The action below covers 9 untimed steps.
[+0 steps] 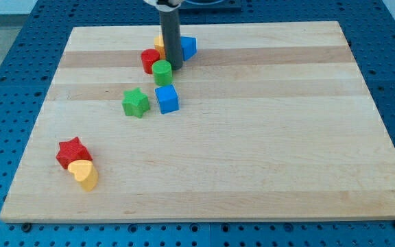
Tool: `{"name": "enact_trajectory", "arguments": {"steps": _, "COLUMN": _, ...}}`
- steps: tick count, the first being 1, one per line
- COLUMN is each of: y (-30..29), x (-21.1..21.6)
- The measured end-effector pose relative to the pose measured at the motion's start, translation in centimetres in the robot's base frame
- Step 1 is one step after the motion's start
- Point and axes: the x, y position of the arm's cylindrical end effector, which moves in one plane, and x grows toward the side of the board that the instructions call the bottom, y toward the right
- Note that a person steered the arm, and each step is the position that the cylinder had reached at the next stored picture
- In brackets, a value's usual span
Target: Slide the red circle to the red star
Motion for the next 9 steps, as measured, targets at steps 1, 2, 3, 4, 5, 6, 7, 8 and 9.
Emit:
{"name": "enact_trajectory", "arguments": {"steps": 1, "y": -0.4, "x": 0.0}}
{"name": "enact_trajectory", "arguments": {"steps": 2, "y": -3.0, "x": -0.1}}
{"name": "enact_trajectory", "arguments": {"steps": 3, "y": -3.7, "x": -0.1}}
{"name": "enact_trajectory", "arguments": {"steps": 4, "y": -5.1, "x": -0.7}}
{"name": "enact_trajectory", "arguments": {"steps": 5, "y": -5.4, "x": -1.4}}
{"name": "enact_trajectory", "arguments": {"steps": 6, "y": -5.4, "x": -1.9}}
{"name": "enact_trajectory", "arguments": {"steps": 7, "y": -5.5, "x": -2.7}}
{"name": "enact_trajectory", "arguments": {"steps": 8, "y": -6.6, "x": -3.1}}
{"name": "enact_trajectory", "arguments": {"steps": 9, "y": -7.3, "x": -3.1}}
